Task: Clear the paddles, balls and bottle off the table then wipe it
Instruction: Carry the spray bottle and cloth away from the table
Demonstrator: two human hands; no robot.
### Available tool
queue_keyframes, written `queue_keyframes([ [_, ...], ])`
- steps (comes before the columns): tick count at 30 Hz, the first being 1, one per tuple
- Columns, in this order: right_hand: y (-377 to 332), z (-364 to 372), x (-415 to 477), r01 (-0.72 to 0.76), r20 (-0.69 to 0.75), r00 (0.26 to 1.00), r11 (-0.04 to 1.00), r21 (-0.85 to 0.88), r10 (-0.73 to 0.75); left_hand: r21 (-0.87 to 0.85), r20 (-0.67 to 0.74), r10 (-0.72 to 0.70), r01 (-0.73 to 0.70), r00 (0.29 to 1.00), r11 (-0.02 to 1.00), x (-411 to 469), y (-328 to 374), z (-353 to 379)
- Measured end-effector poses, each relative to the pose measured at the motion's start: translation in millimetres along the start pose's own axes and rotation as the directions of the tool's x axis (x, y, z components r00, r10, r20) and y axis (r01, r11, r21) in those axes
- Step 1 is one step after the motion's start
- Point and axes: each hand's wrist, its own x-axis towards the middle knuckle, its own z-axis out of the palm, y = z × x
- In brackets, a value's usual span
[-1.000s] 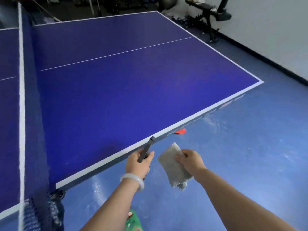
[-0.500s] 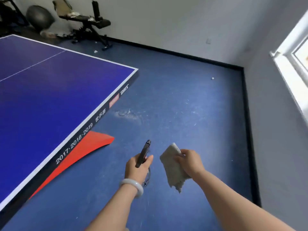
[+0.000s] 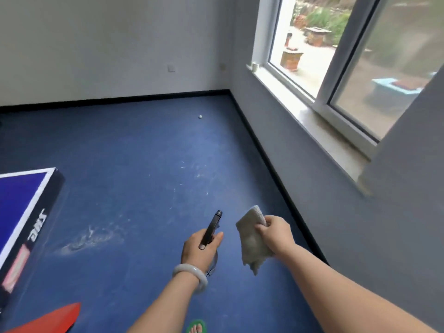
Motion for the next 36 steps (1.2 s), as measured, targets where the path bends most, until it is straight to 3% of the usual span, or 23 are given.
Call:
queue_keyframes([
  [6,-15.2,-41.2,65.4,-0.111,-0.187,0.971,0.974,0.197,0.149,0.033,0.161,0.114,-0.121,0.980,0.992,104.5,65.3,34.5],
  [11,-2.7,-81.2,108.3,-0.179,-0.256,0.933,0.944,0.277,0.252,0.009,0.233,0.159,-0.165,0.959,0.986,158.7,116.9,91.1],
  [22,24.7,-209.7,259.0,-0.184,-0.306,0.906,0.923,0.337,0.293,0.003,0.298,0.214,-0.225,0.930,0.974,271.7,235.2,228.2],
  [27,40.1,-248.3,316.1,-0.218,-0.304,0.875,0.866,0.449,0.378,-0.046,0.355,0.219,-0.217,0.909,0.975,315.5,266.7,279.3],
  [32,62.0,-268.4,369.6,-0.263,-0.324,0.797,0.776,0.573,0.509,-0.064,0.449,0.198,-0.190,0.871,0.980,373.2,293.4,332.2],
  [36,70.8,-284.4,415.1,-0.278,-0.334,0.708,0.681,0.677,0.622,-0.082,0.586,0.213,-0.204,0.782,0.975,424.8,320.5,381.3],
])
